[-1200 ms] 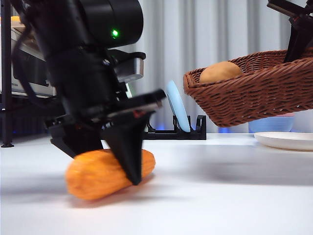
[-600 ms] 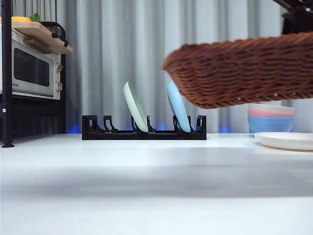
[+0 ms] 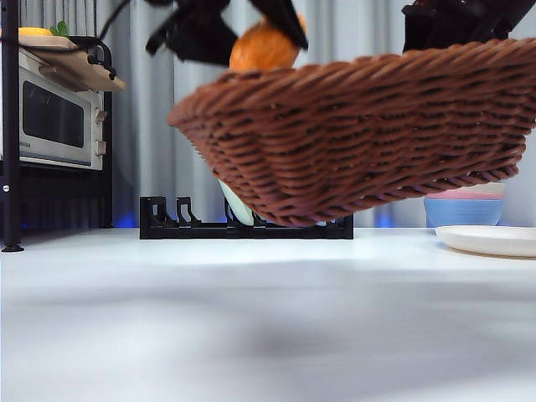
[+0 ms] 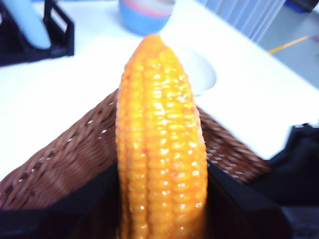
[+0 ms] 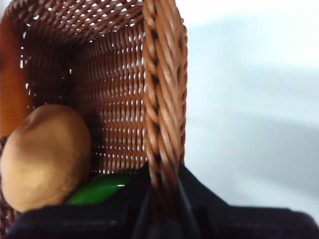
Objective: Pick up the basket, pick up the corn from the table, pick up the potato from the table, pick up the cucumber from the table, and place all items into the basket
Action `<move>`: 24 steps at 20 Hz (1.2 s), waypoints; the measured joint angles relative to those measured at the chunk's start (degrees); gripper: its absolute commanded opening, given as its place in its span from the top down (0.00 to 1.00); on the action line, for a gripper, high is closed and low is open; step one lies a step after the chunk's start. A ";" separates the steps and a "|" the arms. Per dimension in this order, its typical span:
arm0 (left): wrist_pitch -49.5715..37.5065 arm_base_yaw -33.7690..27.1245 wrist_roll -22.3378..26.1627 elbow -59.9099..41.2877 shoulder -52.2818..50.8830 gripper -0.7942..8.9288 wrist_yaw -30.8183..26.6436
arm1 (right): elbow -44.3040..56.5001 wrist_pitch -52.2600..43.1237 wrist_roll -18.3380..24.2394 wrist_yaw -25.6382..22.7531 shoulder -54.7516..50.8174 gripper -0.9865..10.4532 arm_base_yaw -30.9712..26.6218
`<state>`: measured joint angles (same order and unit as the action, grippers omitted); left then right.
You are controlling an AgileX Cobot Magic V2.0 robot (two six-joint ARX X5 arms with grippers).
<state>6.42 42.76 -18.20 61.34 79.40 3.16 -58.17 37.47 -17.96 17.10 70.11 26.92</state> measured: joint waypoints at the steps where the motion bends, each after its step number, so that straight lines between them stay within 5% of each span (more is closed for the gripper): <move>1: 0.70 -0.15 -0.07 0.00 0.55 0.64 0.02 | 0.00 -0.02 0.00 0.00 0.00 0.92 0.63; 2: 1.64 -0.17 -0.07 0.00 0.87 0.45 0.02 | 0.00 0.11 0.00 -0.04 0.00 0.92 1.09; 3: 2.45 -0.17 -0.07 0.00 0.94 0.38 0.02 | 0.00 0.22 0.00 -0.13 0.00 0.92 1.25; 9: 5.60 -0.39 -0.04 0.26 0.83 0.37 0.07 | 0.00 -2.69 0.00 -0.57 0.00 0.92 1.18; 12: 10.14 -0.61 0.83 4.55 -0.48 0.37 0.07 | 0.00 -5.07 -0.04 -4.63 0.92 0.92 0.57; 24: 31.82 -0.61 9.18 25.99 -4.83 0.37 0.00 | 0.00 -11.39 -1.31 -4.04 17.53 0.92 -10.73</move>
<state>38.24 42.15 -9.02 87.33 74.56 3.16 -58.17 26.09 -19.27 13.06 87.64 16.19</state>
